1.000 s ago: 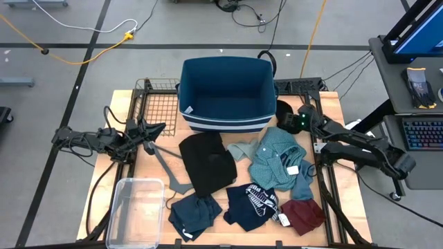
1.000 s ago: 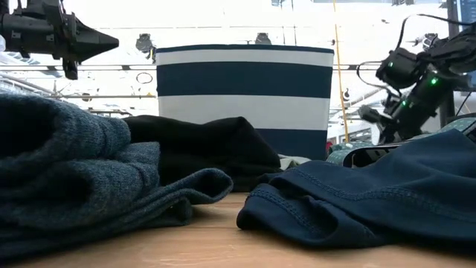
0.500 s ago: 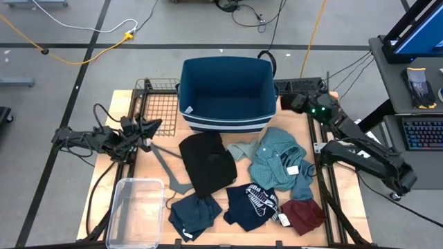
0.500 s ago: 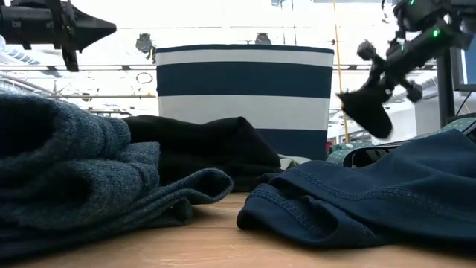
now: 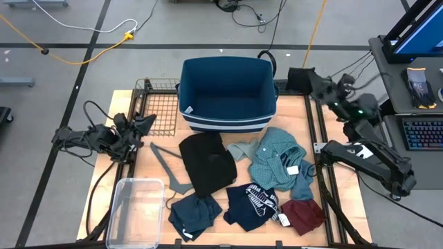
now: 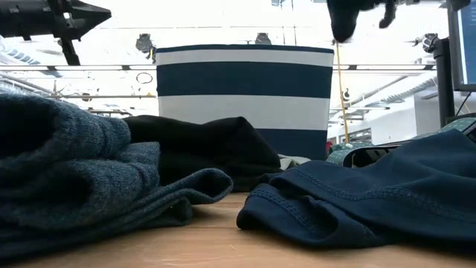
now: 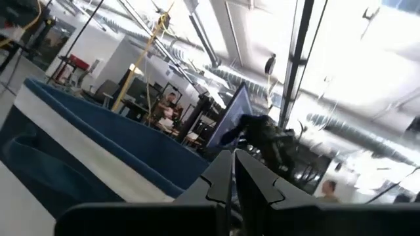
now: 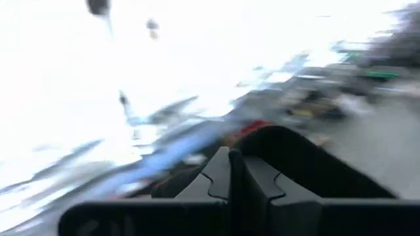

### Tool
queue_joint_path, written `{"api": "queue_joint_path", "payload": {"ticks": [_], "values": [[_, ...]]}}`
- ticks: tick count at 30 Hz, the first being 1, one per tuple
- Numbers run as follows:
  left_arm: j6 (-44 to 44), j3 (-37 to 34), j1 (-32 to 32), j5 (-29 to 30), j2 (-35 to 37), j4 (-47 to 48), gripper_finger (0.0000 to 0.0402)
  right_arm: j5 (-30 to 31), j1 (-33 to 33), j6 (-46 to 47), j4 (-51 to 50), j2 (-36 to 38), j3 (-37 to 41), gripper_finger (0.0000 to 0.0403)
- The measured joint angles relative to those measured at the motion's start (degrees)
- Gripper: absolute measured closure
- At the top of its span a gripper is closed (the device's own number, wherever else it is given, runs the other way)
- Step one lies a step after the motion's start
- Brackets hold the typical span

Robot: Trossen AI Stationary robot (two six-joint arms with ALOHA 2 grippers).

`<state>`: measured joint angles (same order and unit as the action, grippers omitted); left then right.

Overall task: Pick & Place Cloths
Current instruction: Put the black sock into the transparent container

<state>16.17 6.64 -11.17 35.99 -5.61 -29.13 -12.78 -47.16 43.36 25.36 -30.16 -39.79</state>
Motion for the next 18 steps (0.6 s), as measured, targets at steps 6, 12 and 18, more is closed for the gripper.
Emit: {"api": "queue_joint_path", "payload": {"ticks": [6,12,18], "values": [[9.8,0.0,0.0,-2.8,0.0,0.1,0.0380,-17.6,0.0,5.4,9.9,-0.2,0.0,0.0401],[17.5,0.0,0.0,-7.3,0.0,-1.4,0.0380,-27.8,3.2,10.8,10.5,-1.0,0.0,0.0401],[21.9,0.0,0.0,-8.0,0.0,-1.5,0.0380,-32.5,11.1,18.2,9.8,-3.8,-0.3,0.0401]]}}
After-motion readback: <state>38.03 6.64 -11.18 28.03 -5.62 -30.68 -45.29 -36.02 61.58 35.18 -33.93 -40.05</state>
